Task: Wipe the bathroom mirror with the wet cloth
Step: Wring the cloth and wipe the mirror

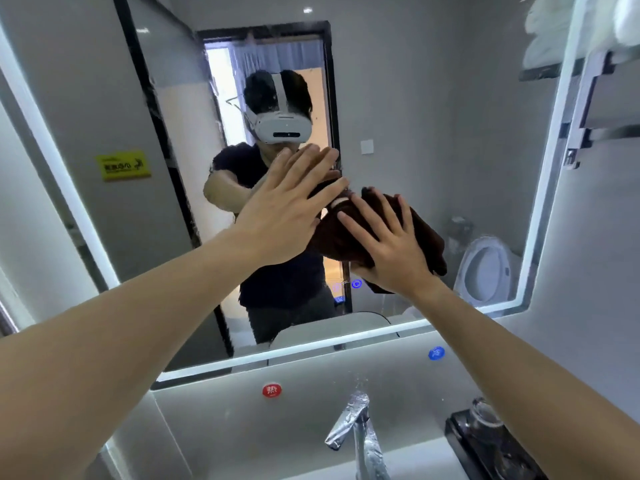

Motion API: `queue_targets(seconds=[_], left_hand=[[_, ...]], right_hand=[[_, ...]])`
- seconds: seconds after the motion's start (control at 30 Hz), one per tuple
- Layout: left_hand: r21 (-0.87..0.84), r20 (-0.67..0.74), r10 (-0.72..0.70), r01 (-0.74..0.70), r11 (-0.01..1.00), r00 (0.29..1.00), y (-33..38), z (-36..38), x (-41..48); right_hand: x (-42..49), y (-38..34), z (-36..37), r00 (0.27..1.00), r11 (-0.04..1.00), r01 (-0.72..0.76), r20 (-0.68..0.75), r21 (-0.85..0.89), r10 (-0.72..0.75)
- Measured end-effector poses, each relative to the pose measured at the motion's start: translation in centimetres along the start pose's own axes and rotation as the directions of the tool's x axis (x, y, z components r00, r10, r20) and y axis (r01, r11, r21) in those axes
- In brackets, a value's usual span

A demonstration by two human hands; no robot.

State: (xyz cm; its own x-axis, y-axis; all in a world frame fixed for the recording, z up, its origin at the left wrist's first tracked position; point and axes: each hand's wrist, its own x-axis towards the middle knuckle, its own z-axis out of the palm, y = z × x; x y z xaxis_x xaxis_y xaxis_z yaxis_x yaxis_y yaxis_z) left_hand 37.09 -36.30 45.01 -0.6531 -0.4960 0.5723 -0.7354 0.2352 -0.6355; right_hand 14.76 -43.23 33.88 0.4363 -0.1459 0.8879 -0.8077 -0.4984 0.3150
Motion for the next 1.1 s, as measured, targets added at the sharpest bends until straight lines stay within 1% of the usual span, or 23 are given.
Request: queue_targets(seconds=[0.1,0.27,0.33,0.47,0.57,0.63,0.73,0.8,0.83,0.93,1.0,1.1], left_hand=[[0.026,0.037,0.010,-0.011,1.000,0.999,2.0,0.6,2.1],[0.068,0.021,0.027,-0.028,0.997,0.999,6.5,1.7,5.0],[0.083,0.041,0.019,-0.022,0.996,0.999,8.4,2.1,6.3],[0.120,0.070,-0.064,0.056,0.991,0.995,11.2,3.1,8.4],[0.152,0.065,-0.089,0.078,0.985,0.994,11.7,3.8,8.5],[0.168,0.063,-0.079,0.067,0.983,0.995,11.7,3.9,8.4],[0.167,0.055,-0.069,0.059,0.984,0.996,11.5,4.2,8.5],[0.162,0.046,-0.071,0.063,0.985,0.996,11.6,4.2,8.5],[0.159,0.048,-0.071,0.063,0.985,0.996,11.6,4.2,8.5],[0.173,0.073,-0.073,0.059,0.983,0.995,11.7,4.2,8.6],[0.173,0.087,-0.072,0.056,0.983,0.994,11.8,4.0,8.7],[0.163,0.085,-0.067,0.053,0.985,0.994,11.7,3.9,8.8]], right_hand=[[-2.4,3.7,-0.4,1.000,1.000,-0.009,0.000,-0.008,0.009],[-6.3,8.8,-0.6,0.999,0.999,-0.031,0.020,0.008,0.031],[-7.6,10.3,-0.6,0.997,0.997,-0.078,0.012,0.020,0.078],[-10.3,12.5,-0.5,0.976,0.976,-0.208,-0.053,0.062,0.211],[-12.6,14.3,-0.3,0.938,0.946,-0.315,-0.126,0.071,0.322],[-14.3,15.2,-0.3,0.893,0.908,-0.411,-0.165,0.088,0.420],[-16.1,15.7,-0.4,0.827,0.844,-0.522,-0.172,0.121,0.536],[-16.6,15.3,-0.2,0.762,0.776,-0.608,-0.150,0.168,0.630],[-16.8,14.8,-0.1,0.705,0.718,-0.665,-0.145,0.207,0.694],[-17.6,12.5,0.3,0.471,0.492,-0.800,-0.149,0.342,0.869],[-17.9,10.8,0.6,0.348,0.364,-0.835,-0.116,0.412,0.930],[-18.0,8.5,1.3,0.226,0.237,-0.860,-0.079,0.452,0.971]])
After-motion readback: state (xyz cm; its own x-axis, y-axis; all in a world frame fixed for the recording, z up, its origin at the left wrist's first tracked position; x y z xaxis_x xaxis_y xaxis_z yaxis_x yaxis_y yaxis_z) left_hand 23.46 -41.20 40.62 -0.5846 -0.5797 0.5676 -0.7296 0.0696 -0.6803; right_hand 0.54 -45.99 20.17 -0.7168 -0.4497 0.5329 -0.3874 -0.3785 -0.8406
